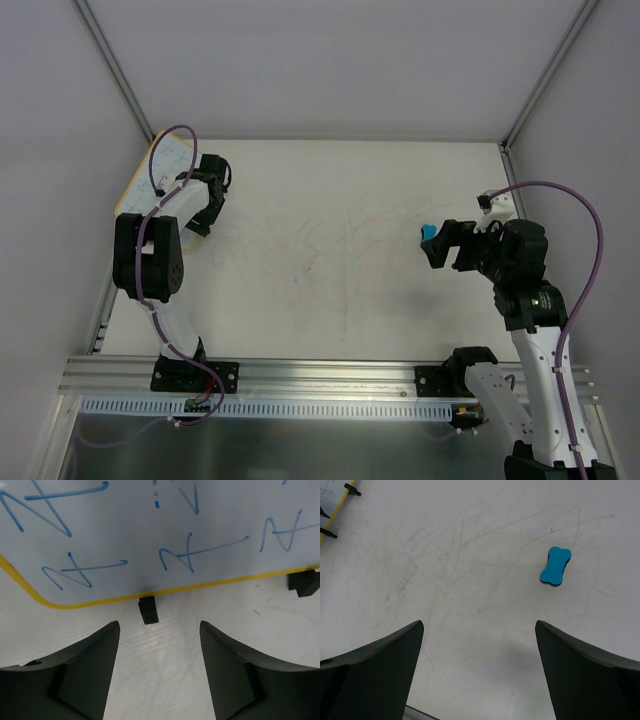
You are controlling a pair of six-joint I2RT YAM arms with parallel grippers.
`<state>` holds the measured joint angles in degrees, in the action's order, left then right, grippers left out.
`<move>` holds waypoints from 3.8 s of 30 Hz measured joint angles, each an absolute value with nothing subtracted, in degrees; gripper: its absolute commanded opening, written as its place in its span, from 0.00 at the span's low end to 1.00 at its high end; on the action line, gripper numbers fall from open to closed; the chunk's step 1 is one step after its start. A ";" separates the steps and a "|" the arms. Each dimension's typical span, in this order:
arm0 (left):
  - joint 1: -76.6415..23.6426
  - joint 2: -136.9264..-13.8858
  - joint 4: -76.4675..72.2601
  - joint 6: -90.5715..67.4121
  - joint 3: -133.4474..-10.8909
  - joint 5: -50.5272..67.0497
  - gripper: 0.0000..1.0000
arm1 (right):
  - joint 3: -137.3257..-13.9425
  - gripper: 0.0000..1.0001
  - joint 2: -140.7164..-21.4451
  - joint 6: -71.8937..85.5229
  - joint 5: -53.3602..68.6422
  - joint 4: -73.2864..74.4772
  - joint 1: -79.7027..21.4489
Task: Erase the whiteboard
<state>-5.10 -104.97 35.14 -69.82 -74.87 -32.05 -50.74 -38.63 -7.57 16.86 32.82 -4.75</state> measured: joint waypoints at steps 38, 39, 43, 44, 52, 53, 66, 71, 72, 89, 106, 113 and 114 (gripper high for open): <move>-7.18 -110.80 34.37 -60.62 -76.99 -33.08 0.00 | -49.89 0.99 -39.22 -7.79 17.45 32.84 -4.75; -8.40 -110.19 34.13 -60.14 -76.47 -33.06 0.00 | -49.87 0.99 -39.22 -7.81 17.45 32.84 -4.75; -14.17 -108.09 33.58 -59.00 -73.73 -31.92 0.00 | -49.76 0.99 -39.00 -7.79 17.47 32.84 -4.75; -15.88 -107.50 33.47 -59.02 -72.88 -31.57 0.00 | -49.74 0.99 -38.89 -7.79 17.47 32.82 -4.75; -27.18 -102.74 32.58 -62.04 -65.93 -30.24 0.00 | -47.94 0.99 -38.30 -7.68 17.47 32.82 -4.75; -28.69 -102.15 32.47 -62.81 -65.04 -30.06 0.00 | -47.86 0.99 -38.30 -7.62 17.47 32.91 -4.75; -48.14 -98.28 33.04 -70.83 -58.83 -30.11 0.00 | -45.82 0.99 -38.22 -6.46 17.37 32.80 -4.75; -50.43 -98.08 33.39 -71.68 -58.65 -30.04 0.15 | -45.25 0.99 -38.22 -5.41 16.78 32.82 -4.75; -50.50 -97.86 33.41 -71.68 -58.65 -30.02 0.20 | -45.25 0.99 -38.30 -5.02 16.43 32.77 -4.75; -52.14 -83.70 34.94 -58.11 -63.31 -29.21 0.99 | -49.21 0.95 -59.27 0.08 -0.91 30.17 -4.80; -25.85 -64.79 35.00 -29.04 -67.46 -17.76 0.99 | -67.44 0.65 -99.39 1.80 -5.89 24.45 -6.07; -16.99 -60.18 34.85 -25.45 -63.53 -12.71 0.99 | -69.54 0.57 -104.64 2.74 -6.98 24.14 -7.22; -16.29 -59.90 34.85 -25.23 -62.78 -12.14 0.99 | -69.54 0.56 -104.79 2.79 -7.22 24.16 -7.22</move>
